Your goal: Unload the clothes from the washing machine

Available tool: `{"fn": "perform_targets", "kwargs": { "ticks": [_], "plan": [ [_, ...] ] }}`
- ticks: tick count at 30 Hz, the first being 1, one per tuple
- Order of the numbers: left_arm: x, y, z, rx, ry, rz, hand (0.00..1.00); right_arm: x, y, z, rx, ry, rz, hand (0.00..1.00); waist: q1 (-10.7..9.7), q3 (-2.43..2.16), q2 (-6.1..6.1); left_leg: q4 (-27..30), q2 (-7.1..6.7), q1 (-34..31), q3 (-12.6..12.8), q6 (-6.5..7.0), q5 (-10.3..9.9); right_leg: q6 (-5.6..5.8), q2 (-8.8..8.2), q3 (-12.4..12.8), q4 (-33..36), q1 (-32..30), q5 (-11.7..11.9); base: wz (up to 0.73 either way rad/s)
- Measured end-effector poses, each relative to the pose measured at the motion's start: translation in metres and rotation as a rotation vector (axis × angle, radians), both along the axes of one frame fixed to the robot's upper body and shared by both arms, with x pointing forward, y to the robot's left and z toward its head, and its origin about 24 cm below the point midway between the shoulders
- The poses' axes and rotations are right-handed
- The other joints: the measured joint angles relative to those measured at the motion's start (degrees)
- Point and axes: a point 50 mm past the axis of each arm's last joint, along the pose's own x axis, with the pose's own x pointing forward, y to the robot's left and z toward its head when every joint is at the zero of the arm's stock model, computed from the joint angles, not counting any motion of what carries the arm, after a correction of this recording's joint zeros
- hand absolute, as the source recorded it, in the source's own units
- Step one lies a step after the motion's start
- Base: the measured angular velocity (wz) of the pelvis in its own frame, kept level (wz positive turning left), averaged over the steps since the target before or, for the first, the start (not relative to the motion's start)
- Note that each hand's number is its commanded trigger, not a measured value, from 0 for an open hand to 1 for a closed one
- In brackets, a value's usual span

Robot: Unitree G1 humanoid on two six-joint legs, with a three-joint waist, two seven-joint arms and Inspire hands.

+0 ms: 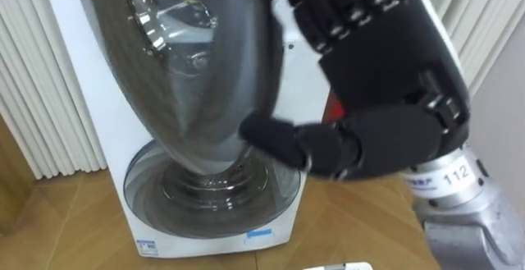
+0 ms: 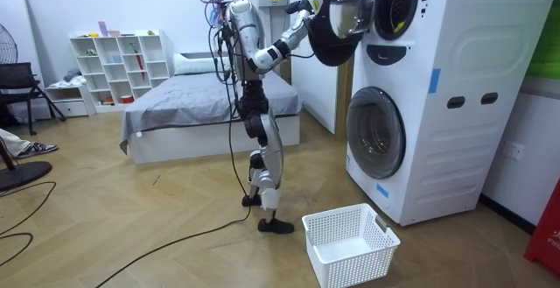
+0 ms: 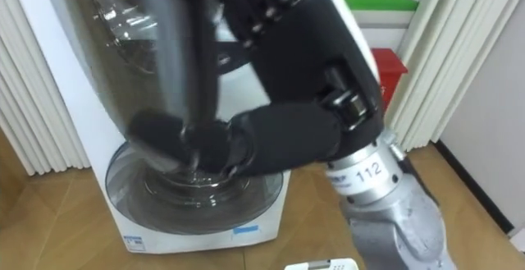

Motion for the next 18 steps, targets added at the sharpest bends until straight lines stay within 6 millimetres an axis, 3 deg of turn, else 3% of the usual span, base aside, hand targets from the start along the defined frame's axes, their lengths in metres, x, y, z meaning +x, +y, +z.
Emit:
{"fn": "perform_targets", "kwargs": {
  "ticks": [5,8,13,18],
  "plan": [
    [0.011,0.001,0.001,-0.002,-0.033,-0.013,0.00,-0.008,0.015,0.001,-0.028,-0.045,0.110,0.00,2.8,-0.33,-0.79,0.0,-0.08,-0.3,-0.5,-0.10,0.1,0.04,-0.02,-0.1,-0.1,-0.1,-0.1,0.05],
    [0.016,0.002,0.003,0.005,-0.047,-0.015,0.00,-0.009,0.024,0.003,-0.071,-0.059,0.167,0.00,4.4,-0.19,-1.30,0.6,-0.21,-0.8,-1.2,0.05,0.0,0.10,-0.29,-0.9,-0.2,0.2,0.0,0.14],
    [0.018,0.002,0.003,0.010,-0.055,-0.013,0.00,-0.012,0.040,-0.012,-0.203,-0.002,0.232,0.00,7.1,0.22,-1.75,0.4,-0.45,-1.2,-1.8,0.40,-0.3,0.12,-0.78,-1.9,-0.2,0.3,0.0,0.12],
    [0.019,0.002,0.003,0.002,-0.058,-0.004,0.00,-0.010,0.045,-0.014,-0.265,-0.018,0.225,0.00,7.6,0.48,-1.44,0.2,-0.63,-1.2,-2.6,0.65,-0.5,0.45,-1.10,-3.1,-0.3,0.8,-0.6,0.12]
  ]
}}
